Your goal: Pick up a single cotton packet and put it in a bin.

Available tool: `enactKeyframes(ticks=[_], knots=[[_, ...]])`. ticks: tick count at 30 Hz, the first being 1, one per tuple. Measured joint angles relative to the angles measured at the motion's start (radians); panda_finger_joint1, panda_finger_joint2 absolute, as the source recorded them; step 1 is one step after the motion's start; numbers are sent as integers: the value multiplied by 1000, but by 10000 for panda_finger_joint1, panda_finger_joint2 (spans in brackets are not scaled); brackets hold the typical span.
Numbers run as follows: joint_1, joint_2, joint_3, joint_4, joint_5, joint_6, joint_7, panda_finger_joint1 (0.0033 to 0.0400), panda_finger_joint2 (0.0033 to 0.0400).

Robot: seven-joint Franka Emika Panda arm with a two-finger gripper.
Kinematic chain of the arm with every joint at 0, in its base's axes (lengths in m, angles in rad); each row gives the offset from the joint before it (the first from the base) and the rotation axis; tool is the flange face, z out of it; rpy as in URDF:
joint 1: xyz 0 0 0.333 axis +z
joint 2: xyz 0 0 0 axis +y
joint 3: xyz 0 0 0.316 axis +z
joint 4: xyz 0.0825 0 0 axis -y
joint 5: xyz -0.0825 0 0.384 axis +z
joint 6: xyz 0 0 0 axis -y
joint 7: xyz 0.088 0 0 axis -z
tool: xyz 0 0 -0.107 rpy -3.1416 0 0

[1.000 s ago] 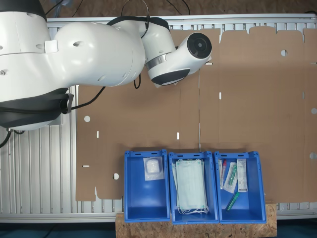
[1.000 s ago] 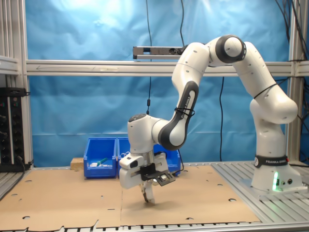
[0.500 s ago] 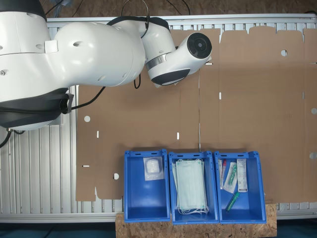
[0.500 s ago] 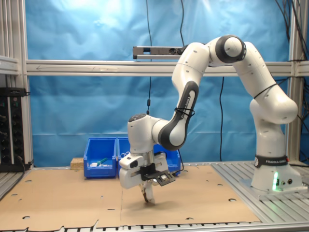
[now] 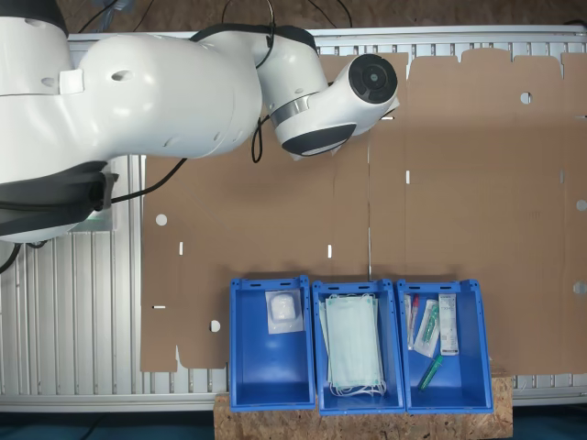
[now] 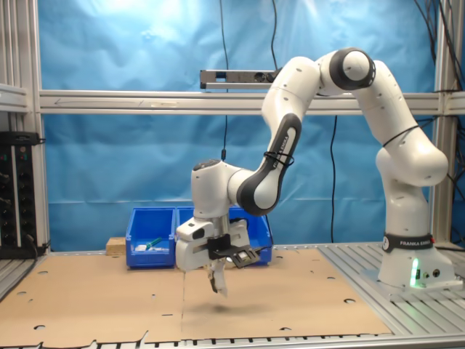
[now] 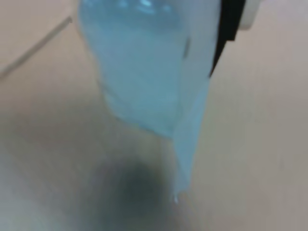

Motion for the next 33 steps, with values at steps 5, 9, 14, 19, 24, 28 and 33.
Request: enactKeyframes(ticks=[5, 9, 14, 19, 24, 28, 33], knots=[[0, -72, 0, -14, 0, -19, 0, 56, 56], [-1, -140, -4, -40, 0, -31, 0, 56, 56], [-11, -232, -15, -95, 0, -44, 0, 56, 56], [-35, -314, -31, -147, -19, -54, -4, 56, 56], [-62, -366, -52, -169, -41, -63, -12, 56, 56], [-92, -403, -80, -174, -53, -81, -26, 56, 56], [-126, -435, -123, -174, -63, -107, -49, 56, 56]])
